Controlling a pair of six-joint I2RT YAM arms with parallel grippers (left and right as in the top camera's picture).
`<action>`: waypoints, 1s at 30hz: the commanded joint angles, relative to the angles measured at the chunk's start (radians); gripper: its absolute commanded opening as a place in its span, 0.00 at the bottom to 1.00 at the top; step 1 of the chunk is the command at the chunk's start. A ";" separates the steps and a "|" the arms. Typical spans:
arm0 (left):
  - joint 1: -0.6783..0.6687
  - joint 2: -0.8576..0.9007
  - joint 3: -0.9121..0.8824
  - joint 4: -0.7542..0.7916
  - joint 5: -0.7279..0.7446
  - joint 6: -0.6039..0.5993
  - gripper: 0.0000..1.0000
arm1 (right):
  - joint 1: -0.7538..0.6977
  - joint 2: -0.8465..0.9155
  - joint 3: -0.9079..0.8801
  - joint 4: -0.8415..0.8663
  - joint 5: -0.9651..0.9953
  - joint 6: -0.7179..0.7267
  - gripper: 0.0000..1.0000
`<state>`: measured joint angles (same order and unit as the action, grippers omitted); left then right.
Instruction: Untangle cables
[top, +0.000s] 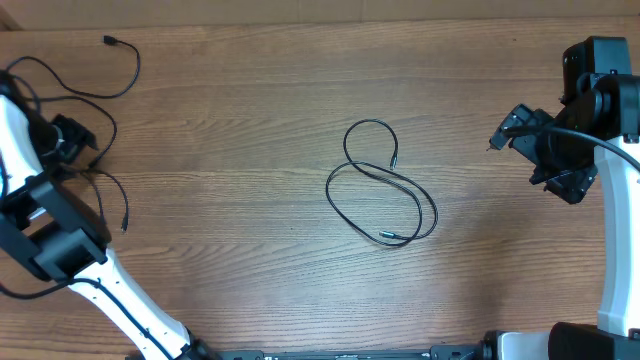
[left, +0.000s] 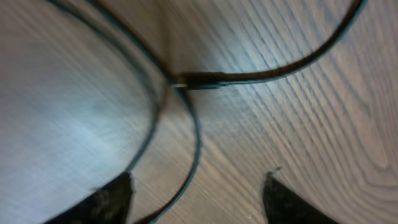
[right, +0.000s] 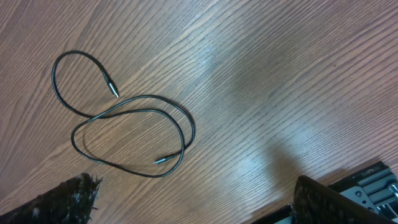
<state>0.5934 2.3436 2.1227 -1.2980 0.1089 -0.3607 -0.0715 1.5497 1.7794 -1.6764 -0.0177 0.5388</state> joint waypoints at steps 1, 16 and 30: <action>-0.026 -0.006 -0.044 0.055 0.011 0.071 0.34 | -0.003 0.003 0.006 0.003 0.014 0.004 1.00; -0.071 -0.006 -0.100 0.324 -0.108 0.294 0.74 | -0.003 0.003 0.006 0.003 0.014 0.004 1.00; -0.073 -0.006 -0.204 0.449 0.018 0.472 0.65 | -0.003 0.003 0.006 0.003 0.014 0.004 1.00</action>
<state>0.5297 2.3436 1.9247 -0.8566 0.1043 0.0463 -0.0715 1.5497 1.7794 -1.6764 -0.0177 0.5388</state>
